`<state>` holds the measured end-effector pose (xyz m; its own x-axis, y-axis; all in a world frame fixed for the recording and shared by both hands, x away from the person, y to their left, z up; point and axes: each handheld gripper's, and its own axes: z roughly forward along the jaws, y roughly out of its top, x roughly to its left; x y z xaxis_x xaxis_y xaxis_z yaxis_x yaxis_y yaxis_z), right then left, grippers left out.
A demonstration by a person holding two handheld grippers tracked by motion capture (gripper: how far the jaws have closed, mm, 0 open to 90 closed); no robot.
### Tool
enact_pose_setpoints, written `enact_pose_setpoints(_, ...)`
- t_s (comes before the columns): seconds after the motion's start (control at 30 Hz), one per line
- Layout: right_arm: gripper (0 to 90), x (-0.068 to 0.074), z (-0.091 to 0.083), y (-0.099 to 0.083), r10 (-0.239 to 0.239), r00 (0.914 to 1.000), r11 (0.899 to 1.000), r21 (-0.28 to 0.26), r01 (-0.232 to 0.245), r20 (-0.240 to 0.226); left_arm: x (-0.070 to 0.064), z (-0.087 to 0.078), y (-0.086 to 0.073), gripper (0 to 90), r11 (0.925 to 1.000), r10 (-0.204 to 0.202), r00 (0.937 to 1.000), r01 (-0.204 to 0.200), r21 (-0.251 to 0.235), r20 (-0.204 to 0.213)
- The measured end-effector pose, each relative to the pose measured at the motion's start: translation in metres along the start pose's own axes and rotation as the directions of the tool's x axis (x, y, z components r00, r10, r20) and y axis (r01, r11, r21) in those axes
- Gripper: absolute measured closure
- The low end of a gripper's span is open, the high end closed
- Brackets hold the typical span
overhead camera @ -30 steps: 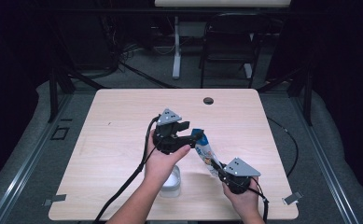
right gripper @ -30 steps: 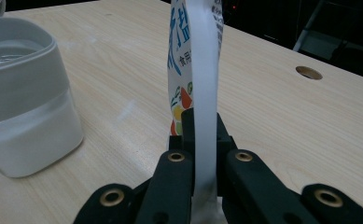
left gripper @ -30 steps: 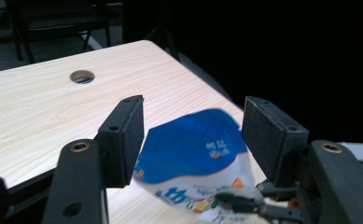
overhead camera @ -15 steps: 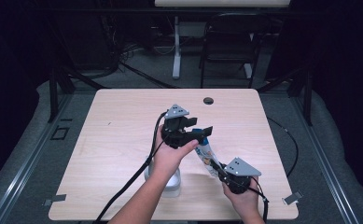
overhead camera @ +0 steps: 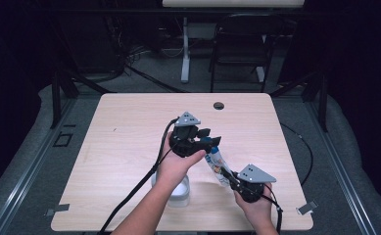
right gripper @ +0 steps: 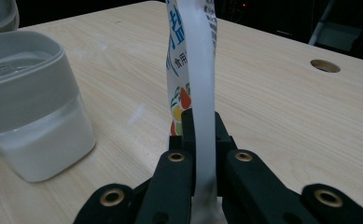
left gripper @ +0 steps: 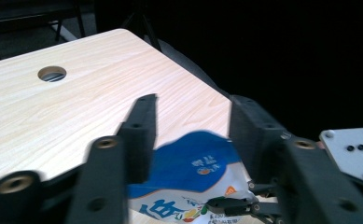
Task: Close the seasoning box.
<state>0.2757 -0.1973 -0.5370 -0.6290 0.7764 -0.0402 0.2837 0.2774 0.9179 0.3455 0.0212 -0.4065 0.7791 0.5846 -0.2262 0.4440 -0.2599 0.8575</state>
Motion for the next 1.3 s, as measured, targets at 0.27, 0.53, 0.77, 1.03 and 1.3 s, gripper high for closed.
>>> enact_pose_setpoints(0.27,90.0,-0.001,0.002,-0.001,0.007,1.0,1.0,0.008,-0.007,0.003,-0.001,0.001,-0.001,76.3,0.9996,0.014,0.9999,-0.014,0.024,-0.005)
enact_pose_setpoints(0.53,90.0,-0.001,0.002,-0.002,0.008,0.9999,1.0,0.004,-0.008,0.013,-0.005,0.005,-0.002,87.4,0.9988,0.046,0.9988,-0.045,0.021,-0.016)
enact_pose_setpoints(0.77,90.0,-0.003,0.006,-0.006,-0.003,1.0,1.0,0.029,0.002,0.009,-0.011,0.012,-0.005,88.6,0.9966,0.075,0.997,-0.074,0.037,-0.019)
enact_pose_setpoints(1.03,90.0,-0.007,0.012,-0.012,-0.001,0.9998,0.996,0.084,-0.001,0.02,-0.025,0.024,-0.007,88.7,0.9942,0.099,0.9949,-0.1,0.04,0.016)
enact_pose_setpoints(1.3,89.7,-0.01,0.014,-0.017,0.006,0.9994,0.995,0.096,-0.009,0.033,-0.039,0.036,-0.011,88.7,0.9941,0.097,0.9929,-0.1,0.041,0.069)
